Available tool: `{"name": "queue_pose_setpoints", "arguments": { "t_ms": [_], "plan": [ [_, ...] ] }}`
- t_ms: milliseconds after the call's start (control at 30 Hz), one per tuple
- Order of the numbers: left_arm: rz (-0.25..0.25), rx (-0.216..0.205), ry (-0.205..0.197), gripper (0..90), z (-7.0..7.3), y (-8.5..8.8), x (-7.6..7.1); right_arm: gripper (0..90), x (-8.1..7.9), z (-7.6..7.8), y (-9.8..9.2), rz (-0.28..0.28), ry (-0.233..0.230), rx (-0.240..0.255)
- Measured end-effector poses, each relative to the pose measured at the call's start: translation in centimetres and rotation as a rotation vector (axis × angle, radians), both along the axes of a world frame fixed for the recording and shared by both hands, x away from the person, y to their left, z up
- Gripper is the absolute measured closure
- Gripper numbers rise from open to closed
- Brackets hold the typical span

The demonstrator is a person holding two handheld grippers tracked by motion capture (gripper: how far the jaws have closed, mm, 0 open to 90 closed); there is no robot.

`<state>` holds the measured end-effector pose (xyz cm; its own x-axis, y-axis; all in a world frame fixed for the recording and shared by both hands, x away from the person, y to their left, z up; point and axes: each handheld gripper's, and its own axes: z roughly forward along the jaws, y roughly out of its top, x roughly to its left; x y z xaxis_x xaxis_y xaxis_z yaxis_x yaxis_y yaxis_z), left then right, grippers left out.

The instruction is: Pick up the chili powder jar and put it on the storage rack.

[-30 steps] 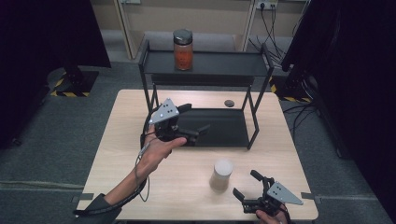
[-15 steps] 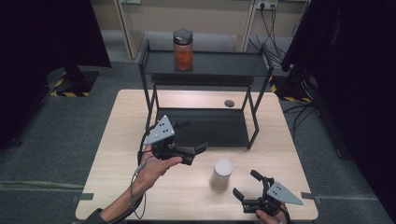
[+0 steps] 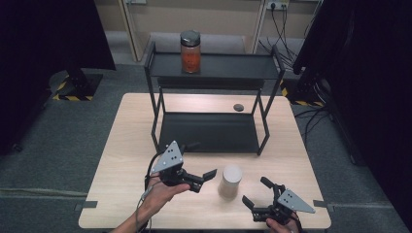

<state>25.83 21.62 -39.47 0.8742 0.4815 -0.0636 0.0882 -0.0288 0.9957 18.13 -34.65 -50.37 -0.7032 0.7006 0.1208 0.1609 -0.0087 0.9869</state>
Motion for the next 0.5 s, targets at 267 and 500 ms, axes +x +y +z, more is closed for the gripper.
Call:
{"name": "queue_pose_setpoints", "arguments": {
  "t_ms": [267, 500],
  "plan": [
    [-0.023, -0.019, 0.0, 1.8, -2.3, 0.1, -0.3, 0.5, 0.0, 0.0, 0.0, -0.001, -0.001, 0.0],
    [-0.032, -0.024, 0.013, 1.8, -4.0, 0.1, -0.9, 0.5, 0.0, 0.0, 0.0, 0.0, -0.001, 0.0]
  ]
}}
